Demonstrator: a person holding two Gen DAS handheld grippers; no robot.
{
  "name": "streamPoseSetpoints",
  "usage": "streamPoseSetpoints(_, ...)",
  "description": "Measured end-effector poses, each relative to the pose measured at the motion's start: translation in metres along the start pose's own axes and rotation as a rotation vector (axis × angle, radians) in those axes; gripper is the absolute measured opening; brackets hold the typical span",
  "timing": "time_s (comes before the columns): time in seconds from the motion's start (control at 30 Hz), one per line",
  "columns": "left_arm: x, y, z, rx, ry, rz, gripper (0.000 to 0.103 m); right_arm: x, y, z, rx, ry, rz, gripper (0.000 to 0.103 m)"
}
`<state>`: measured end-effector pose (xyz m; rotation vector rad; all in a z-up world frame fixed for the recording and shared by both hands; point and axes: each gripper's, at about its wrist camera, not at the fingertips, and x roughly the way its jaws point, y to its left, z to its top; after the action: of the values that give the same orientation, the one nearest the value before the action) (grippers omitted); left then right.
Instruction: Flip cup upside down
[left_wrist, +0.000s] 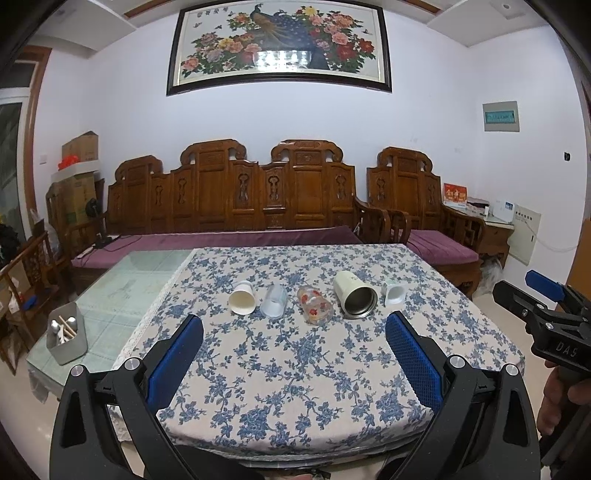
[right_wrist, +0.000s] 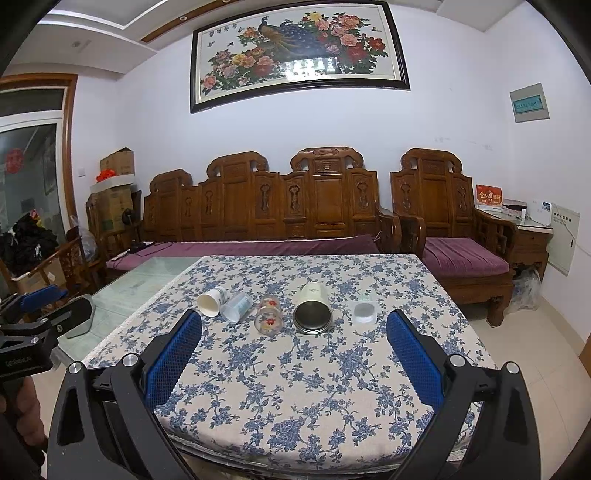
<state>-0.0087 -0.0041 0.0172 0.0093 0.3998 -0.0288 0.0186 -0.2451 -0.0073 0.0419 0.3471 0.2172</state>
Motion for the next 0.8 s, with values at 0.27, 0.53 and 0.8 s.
streamPoseSetpoints(0.27,0.0004,-0.0006,-0.0006,-0.004,-0.006,-0.003,0.095,-0.0022,0.0005,0.0022,0.0,-0.002,0.002,0.1)
streamPoseSetpoints(0.53,-0.0004,0.0005,-0.0021,-0.007,-0.009,-0.004,0.095,-0.0021,0.0008,0.0012,-0.001,-0.004,0.003,0.1)
streamPoseSetpoints(0.8,0.0011,0.002,-0.004,-0.009,-0.007,-0.003,0.095,-0.0043,0.0026,0.004,-0.003,-0.009,0.007,0.1)
